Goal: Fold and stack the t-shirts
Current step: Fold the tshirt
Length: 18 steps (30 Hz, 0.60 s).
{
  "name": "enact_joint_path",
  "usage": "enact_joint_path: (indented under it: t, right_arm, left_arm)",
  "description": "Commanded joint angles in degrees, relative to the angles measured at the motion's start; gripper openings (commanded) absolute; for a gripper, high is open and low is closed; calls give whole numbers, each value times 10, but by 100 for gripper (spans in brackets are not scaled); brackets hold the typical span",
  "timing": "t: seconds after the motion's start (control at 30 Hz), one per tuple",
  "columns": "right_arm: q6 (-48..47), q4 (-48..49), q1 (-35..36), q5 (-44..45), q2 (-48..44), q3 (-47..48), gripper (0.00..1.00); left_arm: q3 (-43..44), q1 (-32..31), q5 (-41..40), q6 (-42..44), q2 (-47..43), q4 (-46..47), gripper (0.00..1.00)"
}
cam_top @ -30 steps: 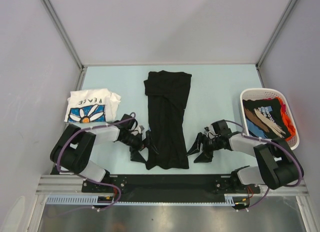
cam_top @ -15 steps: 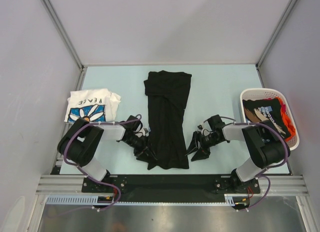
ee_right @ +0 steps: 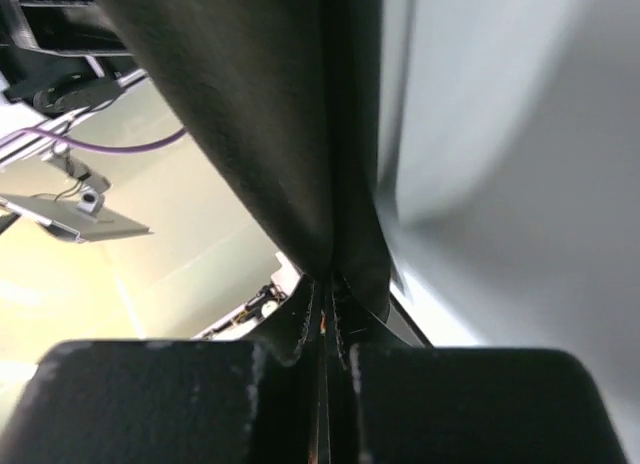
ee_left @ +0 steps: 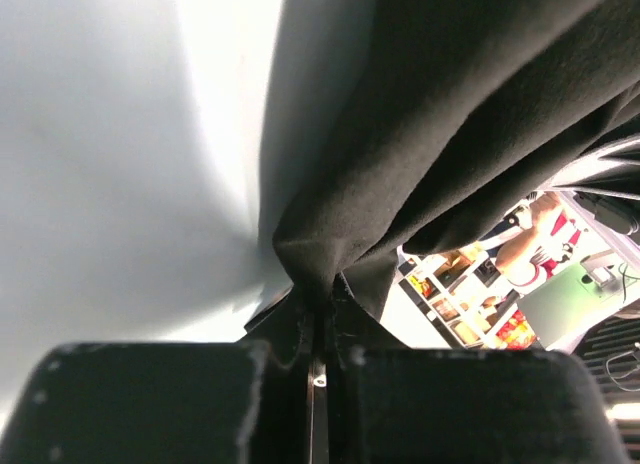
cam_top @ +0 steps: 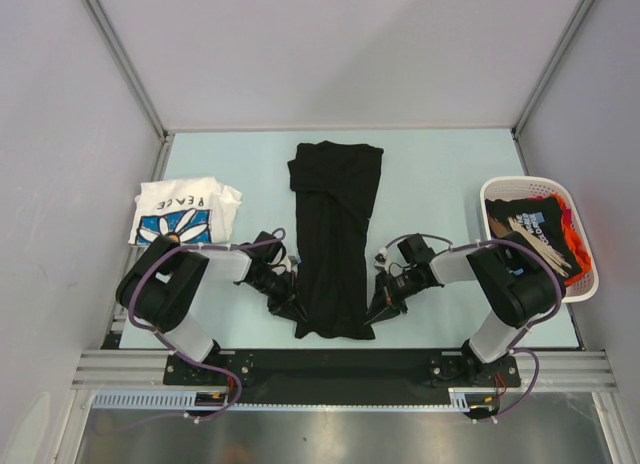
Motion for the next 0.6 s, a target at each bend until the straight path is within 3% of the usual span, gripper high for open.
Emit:
enact_joint_path:
  t: [0.0, 0.27, 0.4, 0.57]
  right_arm:
    - [27, -206, -15, 84, 5, -29, 0]
    - [10, -333, -38, 97, -88, 26, 0]
    - [17, -342, -43, 84, -121, 69, 0]
    - [8, -325, -45, 75, -105, 118, 0]
  left_arm:
    - [-24, -3, -112, 14, 35, -19, 0]
    - [6, -3, -100, 51, -30, -103, 0]
    - [61, -4, -111, 58, -111, -143, 0]
    - [125, -5, -138, 58, -139, -166, 0]
